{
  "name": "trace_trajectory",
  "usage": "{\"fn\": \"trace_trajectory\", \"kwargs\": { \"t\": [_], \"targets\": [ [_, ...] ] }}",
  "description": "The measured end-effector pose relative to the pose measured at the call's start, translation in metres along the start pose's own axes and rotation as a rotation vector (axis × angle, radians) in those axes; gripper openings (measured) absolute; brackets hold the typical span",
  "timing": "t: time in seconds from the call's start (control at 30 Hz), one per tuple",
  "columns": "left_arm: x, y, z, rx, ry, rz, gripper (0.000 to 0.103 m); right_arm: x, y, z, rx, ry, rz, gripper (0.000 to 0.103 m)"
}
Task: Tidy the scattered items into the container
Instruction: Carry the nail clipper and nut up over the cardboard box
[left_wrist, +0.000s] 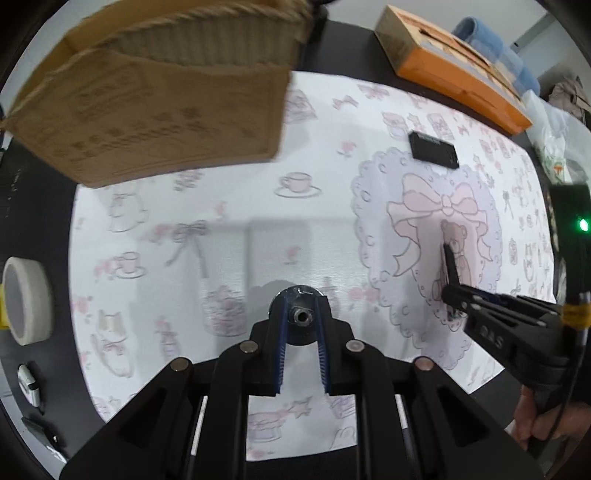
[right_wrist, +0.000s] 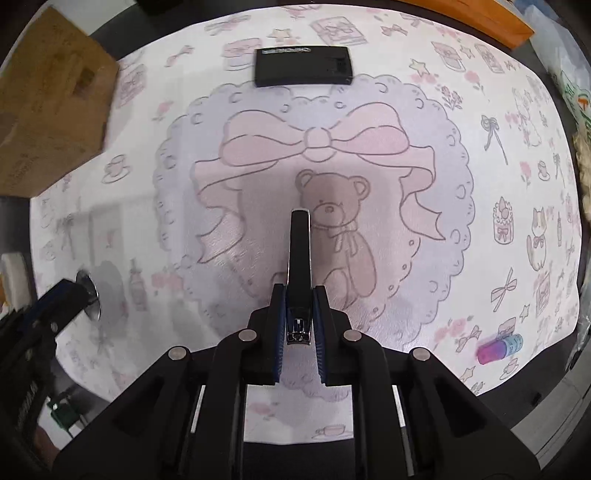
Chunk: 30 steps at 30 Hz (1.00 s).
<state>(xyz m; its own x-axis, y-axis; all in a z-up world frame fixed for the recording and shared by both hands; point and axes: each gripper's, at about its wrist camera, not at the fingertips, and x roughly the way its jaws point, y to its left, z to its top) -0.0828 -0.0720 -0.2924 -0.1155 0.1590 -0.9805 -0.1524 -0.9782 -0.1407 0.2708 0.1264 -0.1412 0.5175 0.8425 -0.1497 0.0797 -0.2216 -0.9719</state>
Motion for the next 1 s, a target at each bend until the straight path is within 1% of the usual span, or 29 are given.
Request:
{"fn": "trace_trajectory", "kwargs": {
  "t": [0.03, 0.13, 0.2, 0.27, 0.33, 0.4, 0.53, 0.6, 0.63, 0.77, 0.9, 1.0],
  "targets": [
    [-0.005, 0.004, 0.001, -0.014, -0.008, 0.002, 0.015, -0.007, 0.004, -0.001, -0.025, -0.008, -0.004, 0.014],
    [-0.025, 0.012, 0.006, -0.017, -0.026, 0.013, 0.015, -0.04, 0.016, -0.004, -0.057, -0.051, 0.025, 0.014],
    [-0.039, 0.018, 0.009, -0.016, -0.037, 0.021, 0.015, -0.063, 0.025, -0.005, -0.218, -0.375, 0.039, 0.014],
    [-0.053, 0.023, 0.012, -0.014, -0.048, 0.029, 0.015, -0.087, 0.032, -0.013, -0.233, -0.412, 0.053, 0.014],
    [-0.067, 0.028, 0.014, -0.008, -0.059, 0.037, 0.015, -0.109, 0.035, -0.022, -0.243, -0.448, 0.058, 0.014],
    [-0.084, 0.028, 0.017, 0.02, -0.083, 0.061, 0.015, -0.121, 0.048, -0.023, -0.25, -0.459, 0.061, 0.014],
    [-0.115, 0.033, 0.019, 0.026, -0.105, 0.065, 0.015, -0.145, 0.055, -0.035, -0.227, -0.451, 0.092, 0.014],
    [-0.129, 0.036, 0.019, 0.027, -0.12, 0.095, 0.015, -0.139, 0.066, -0.039, -0.235, -0.474, 0.088, 0.014],
    [-0.136, 0.037, 0.019, 0.025, -0.125, 0.1, 0.015, -0.143, 0.07, -0.042, -0.243, -0.482, 0.083, 0.014],
    [-0.16, 0.045, 0.018, 0.0, -0.132, 0.086, 0.015, -0.158, 0.082, -0.054, -0.278, -0.517, 0.086, 0.014],
    [-0.182, 0.05, 0.016, -0.015, -0.148, 0.057, 0.015, -0.174, 0.096, -0.057, -0.309, -0.542, 0.098, 0.014],
    [-0.194, 0.052, 0.017, -0.013, -0.16, 0.066, 0.015, -0.187, 0.107, -0.06, -0.332, -0.562, 0.107, 0.014]
  ]
}}
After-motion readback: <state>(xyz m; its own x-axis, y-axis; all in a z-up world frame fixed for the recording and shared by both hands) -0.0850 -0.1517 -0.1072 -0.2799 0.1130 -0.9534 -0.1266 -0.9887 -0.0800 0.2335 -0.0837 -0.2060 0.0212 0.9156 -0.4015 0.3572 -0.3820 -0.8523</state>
